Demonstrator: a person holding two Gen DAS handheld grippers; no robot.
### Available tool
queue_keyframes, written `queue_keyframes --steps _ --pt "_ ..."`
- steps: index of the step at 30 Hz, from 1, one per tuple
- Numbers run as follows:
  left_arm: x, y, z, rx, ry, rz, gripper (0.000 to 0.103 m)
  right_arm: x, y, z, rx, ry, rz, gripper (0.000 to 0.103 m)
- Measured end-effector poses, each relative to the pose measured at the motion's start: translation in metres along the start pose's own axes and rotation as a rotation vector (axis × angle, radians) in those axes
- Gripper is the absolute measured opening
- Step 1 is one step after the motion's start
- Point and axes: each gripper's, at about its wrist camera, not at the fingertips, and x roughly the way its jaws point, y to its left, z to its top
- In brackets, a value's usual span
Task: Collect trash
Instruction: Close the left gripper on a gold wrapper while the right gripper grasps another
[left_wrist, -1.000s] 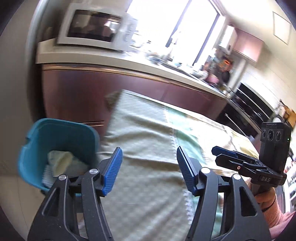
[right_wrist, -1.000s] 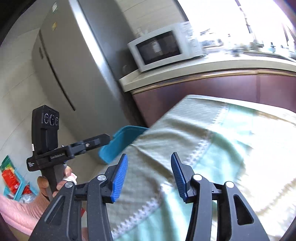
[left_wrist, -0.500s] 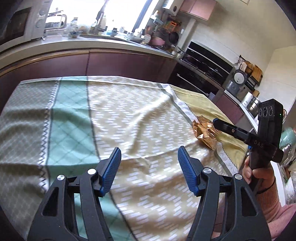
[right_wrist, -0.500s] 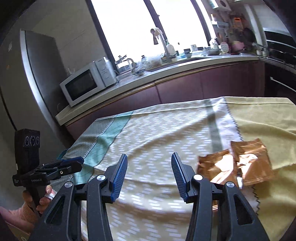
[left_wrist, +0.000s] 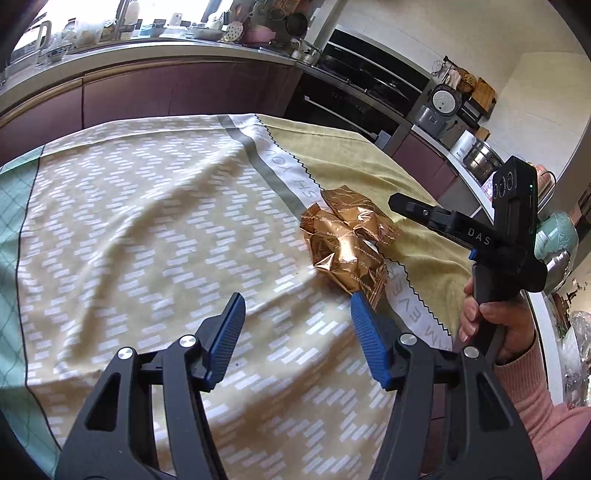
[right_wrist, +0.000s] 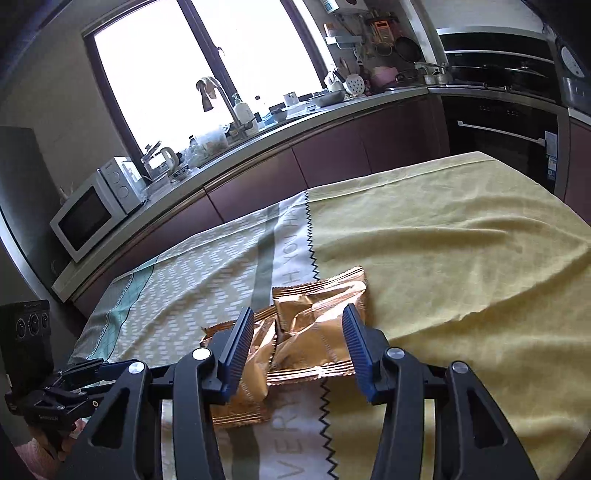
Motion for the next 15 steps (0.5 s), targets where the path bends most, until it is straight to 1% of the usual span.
queue_keyframes --steps 8,10,15 --pt "0.048 -0.012 0.018 -0.015 0.07 -0.035 0.057 0.022 -0.017 0.003 0.045 0.044 0.008 0.051" --pt "0.056 -0.013 0.021 -0.021 0.081 -0.024 0.057 0.026 -0.019 0.004 0.055 0.057 0.026 0.054" --pt "0.07 -0.015 0.028 -0.021 0.09 -0.013 0.055 0.034 -0.021 0.004 0.074 0.083 0.046 0.054"
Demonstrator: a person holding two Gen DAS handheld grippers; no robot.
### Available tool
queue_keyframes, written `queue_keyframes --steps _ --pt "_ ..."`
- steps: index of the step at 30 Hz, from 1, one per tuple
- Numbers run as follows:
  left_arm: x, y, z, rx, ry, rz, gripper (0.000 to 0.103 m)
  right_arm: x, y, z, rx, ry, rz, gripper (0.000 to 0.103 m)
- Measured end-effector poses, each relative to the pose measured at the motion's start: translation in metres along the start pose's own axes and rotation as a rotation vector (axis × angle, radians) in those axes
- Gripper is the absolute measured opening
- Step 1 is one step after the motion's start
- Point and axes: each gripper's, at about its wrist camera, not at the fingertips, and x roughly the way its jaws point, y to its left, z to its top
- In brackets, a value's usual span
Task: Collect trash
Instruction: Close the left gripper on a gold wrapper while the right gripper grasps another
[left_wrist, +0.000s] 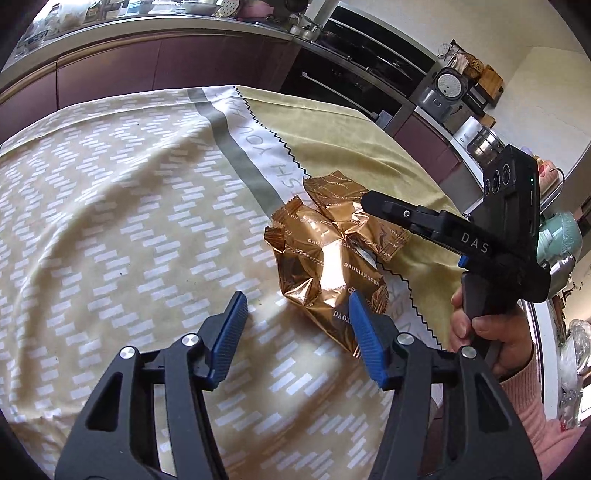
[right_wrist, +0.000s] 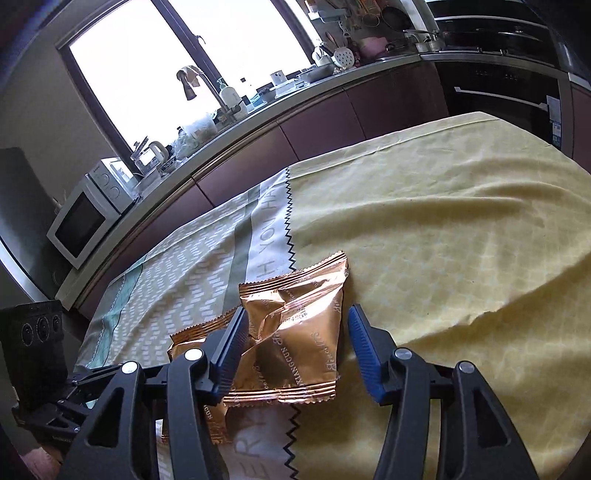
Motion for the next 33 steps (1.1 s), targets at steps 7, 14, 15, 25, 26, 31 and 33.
queue_keyframes --steps 7,14,15,25,26,31,33 --pt "0.009 0.001 0.007 -0.023 0.025 -0.037 0.038 0.004 -0.004 -0.002 0.019 0.026 0.031 0.053" --pt "0.015 0.001 0.009 -0.038 0.033 -0.044 0.03 0.002 -0.007 -0.004 0.03 0.025 0.04 0.04" --pt "0.015 0.001 0.009 -0.04 0.031 -0.046 0.03 0.002 -0.007 -0.004 0.031 0.023 0.039 0.039" --pt "-0.001 0.007 0.0 -0.044 0.009 -0.056 0.025 -0.013 -0.003 -0.009 0.033 -0.021 0.073 0.024" --pt "-0.005 0.008 -0.001 -0.044 0.004 -0.057 0.013 -0.015 -0.001 -0.009 0.031 -0.028 0.079 0.024" --pt "-0.026 0.012 -0.006 -0.035 -0.021 -0.056 0.013 -0.024 0.008 -0.01 0.019 -0.052 0.111 0.024" --pt "-0.033 0.014 -0.008 -0.039 -0.028 -0.056 0.013 -0.025 0.013 -0.012 0.013 -0.053 0.119 0.024"
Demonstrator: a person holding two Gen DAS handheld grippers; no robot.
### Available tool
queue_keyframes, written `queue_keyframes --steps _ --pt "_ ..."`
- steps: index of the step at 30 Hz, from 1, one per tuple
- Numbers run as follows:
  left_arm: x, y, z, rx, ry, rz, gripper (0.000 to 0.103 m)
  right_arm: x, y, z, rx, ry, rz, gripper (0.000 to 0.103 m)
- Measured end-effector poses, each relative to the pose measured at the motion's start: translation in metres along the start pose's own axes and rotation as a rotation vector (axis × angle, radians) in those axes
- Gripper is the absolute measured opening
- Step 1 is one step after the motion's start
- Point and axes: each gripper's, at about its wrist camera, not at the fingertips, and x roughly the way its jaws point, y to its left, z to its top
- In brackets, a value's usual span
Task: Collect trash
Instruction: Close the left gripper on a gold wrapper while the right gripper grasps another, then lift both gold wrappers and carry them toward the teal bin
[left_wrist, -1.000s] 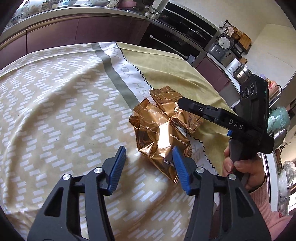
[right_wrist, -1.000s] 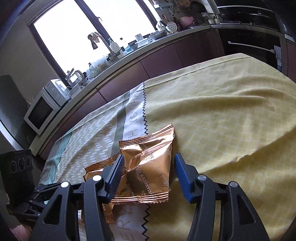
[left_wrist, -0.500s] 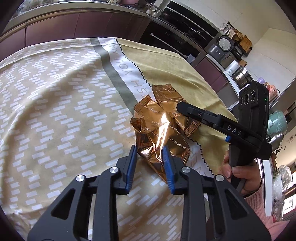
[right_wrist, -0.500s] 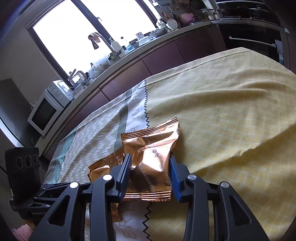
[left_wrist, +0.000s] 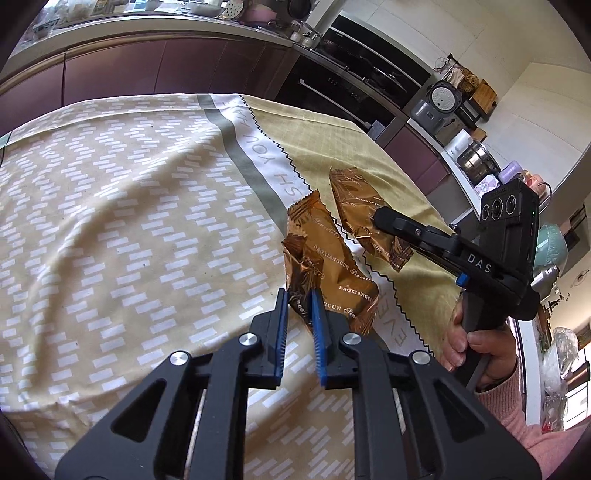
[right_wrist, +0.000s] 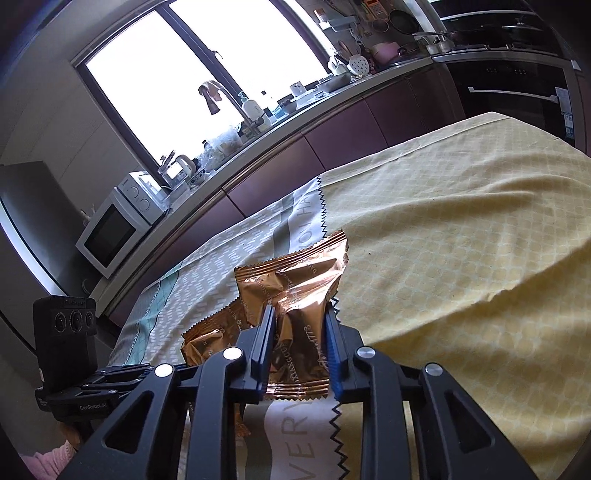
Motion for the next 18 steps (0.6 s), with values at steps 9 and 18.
queue_keyframes --steps 9,18 --pt "-0.032 0.012 -0.015 -0.007 -0.026 0.029 0.013 0.007 0.011 -0.011 0.009 0.021 0.044 0.024" --pt "-0.08 0.027 -0.033 -0.024 -0.087 0.083 0.013 0.018 0.044 -0.017 -0.024 0.031 0.12 0.024"
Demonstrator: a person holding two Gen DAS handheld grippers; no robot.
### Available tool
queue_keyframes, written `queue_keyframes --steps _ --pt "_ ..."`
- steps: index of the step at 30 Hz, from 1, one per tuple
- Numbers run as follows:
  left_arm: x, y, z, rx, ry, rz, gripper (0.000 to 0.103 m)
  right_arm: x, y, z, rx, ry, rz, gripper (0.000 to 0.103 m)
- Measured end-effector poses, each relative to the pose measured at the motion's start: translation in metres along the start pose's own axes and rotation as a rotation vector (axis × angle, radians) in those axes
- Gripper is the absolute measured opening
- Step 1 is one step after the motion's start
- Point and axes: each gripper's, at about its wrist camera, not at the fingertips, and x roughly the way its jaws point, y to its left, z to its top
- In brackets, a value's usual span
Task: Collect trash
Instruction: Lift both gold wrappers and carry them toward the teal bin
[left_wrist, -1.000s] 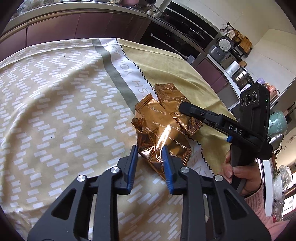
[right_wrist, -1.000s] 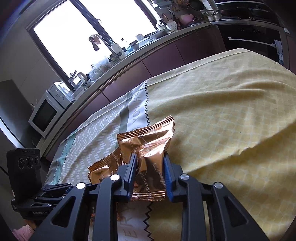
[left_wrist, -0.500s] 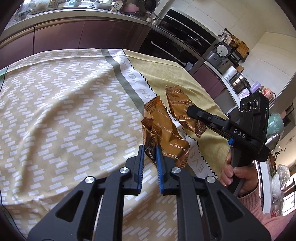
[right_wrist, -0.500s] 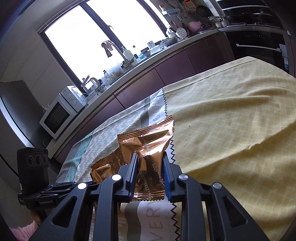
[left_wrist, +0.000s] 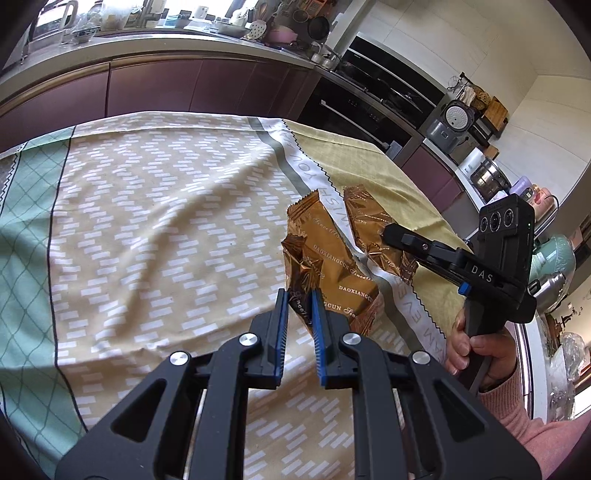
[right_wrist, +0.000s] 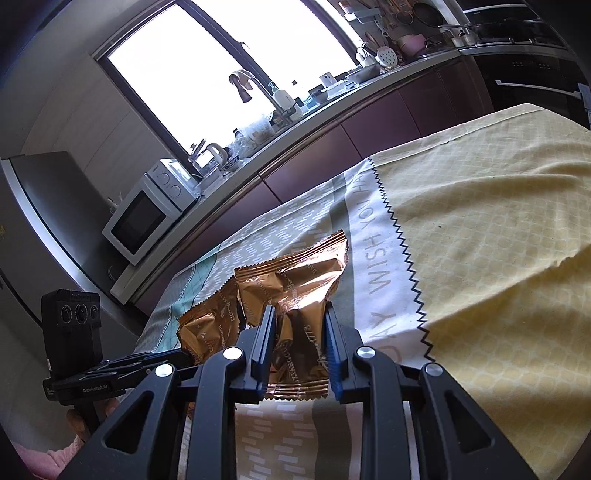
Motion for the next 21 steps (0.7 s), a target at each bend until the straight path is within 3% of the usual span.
queue_keyframes --steps 21 --pt "-0.125 0.067 -0.047 -0.121 -0.15 0.145 0.013 0.046 0.107 -0.012 -0.153 0.071 0.17 0.024"
